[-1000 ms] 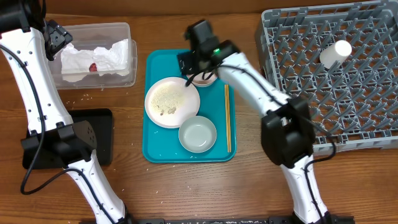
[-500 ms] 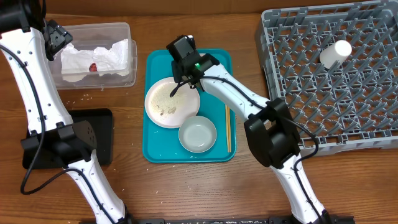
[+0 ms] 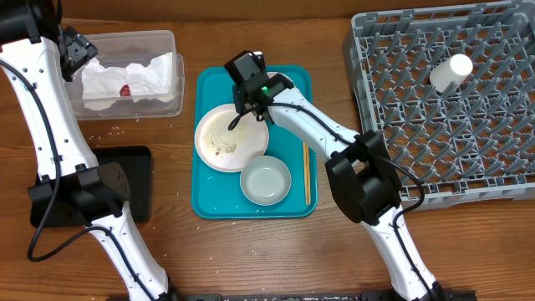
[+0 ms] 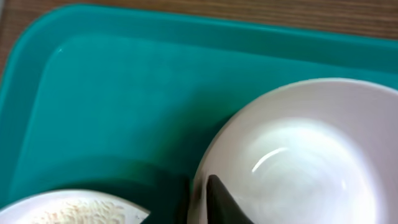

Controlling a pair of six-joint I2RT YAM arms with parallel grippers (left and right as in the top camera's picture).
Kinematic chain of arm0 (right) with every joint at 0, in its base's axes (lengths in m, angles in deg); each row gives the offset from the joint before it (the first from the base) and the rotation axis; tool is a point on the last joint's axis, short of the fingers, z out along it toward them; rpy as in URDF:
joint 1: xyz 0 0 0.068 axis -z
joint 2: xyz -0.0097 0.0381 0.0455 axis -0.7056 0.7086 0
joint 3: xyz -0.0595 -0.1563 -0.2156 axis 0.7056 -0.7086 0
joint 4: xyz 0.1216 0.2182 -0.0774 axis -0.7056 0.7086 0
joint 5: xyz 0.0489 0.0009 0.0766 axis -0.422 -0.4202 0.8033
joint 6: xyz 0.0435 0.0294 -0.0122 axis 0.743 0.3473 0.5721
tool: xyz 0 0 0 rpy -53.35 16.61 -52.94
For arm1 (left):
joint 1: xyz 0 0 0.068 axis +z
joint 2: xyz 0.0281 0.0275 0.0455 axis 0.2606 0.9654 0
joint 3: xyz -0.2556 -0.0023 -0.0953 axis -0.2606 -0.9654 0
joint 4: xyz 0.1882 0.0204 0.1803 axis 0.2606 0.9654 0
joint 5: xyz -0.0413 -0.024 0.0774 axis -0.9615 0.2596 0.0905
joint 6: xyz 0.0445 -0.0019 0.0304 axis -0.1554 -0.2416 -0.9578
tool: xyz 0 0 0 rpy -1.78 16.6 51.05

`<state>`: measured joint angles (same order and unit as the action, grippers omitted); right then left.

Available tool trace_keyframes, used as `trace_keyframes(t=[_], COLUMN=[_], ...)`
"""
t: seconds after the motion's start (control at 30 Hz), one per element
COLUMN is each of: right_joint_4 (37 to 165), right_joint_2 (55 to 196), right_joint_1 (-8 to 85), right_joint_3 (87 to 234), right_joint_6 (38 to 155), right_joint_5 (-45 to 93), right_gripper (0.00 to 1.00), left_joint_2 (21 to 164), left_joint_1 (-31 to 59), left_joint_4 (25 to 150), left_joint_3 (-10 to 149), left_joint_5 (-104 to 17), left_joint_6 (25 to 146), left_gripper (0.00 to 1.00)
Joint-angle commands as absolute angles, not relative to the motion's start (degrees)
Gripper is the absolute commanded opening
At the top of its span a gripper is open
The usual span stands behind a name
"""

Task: Sort waste into correct bins and load items into the dishwasher
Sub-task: 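Move the right gripper back to the pink bowl on the tray, then grasp the pink bowl rim and place it in the dish rack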

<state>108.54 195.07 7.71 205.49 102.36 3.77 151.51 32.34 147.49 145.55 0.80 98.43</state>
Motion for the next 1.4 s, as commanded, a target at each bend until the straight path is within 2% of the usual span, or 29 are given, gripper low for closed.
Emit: trace_keyframes(t=[0.0, 0.07, 0.3, 0.53, 0.67, 0.83, 1.0, 1.17, 1.37], right_joint_4=[108.73, 108.89, 111.53, 112.91, 113.54, 113.78, 116.65, 129.5, 149.32], right_joint_2=[193.43, 192.23, 186.0, 176.86, 174.72, 175.86, 177.23, 177.28, 177.28], right_joint_1=[7.75, 7.75, 11.27, 23.99, 35.88, 52.15, 61.67, 67.95, 74.05], right_joint_3=[206.12, 206.34, 211.11, 213.23, 213.23, 211.24, 208.99, 208.09, 208.05], right_joint_6=[102.78, 102.78, 102.8, 102.78, 103.06, 105.6, 107.02, 102.95, 87.28], right_joint_5=[3.16, 3.13, 3.11, 6.52, 20.01, 52.71, 74.61, 79.46, 79.46], right_gripper=[0.07, 0.04, 0.04, 0.04, 0.04, 0.04, 0.04, 0.04, 0.04], left_joint_2=[151.18, 151.18, 151.18, 151.18, 151.18, 151.18, 151.18, 151.18, 151.18], left_joint_1=[31.95, 31.95, 31.95, 31.95, 31.95, 31.95, 31.95, 31.95, 31.95], left_joint_4=[147.42, 147.42, 147.42, 147.42, 147.42, 147.42, 147.42, 147.42, 147.42], left_joint_3=[145.36, 145.36, 145.36, 145.36, 145.36, 145.36, 145.36, 145.36, 145.36], left_joint_5=[0.97, 0.99, 0.97, 0.97, 0.99, 0.97, 0.97, 0.99, 0.99], left_joint_6=[99.13, 99.13, 99.13, 99.13, 99.13, 99.13, 99.13, 99.13, 99.13], left_gripper=[1.0, 1.0, 1.0, 1.0, 1.0, 1.0, 1.0, 1.0, 1.0])
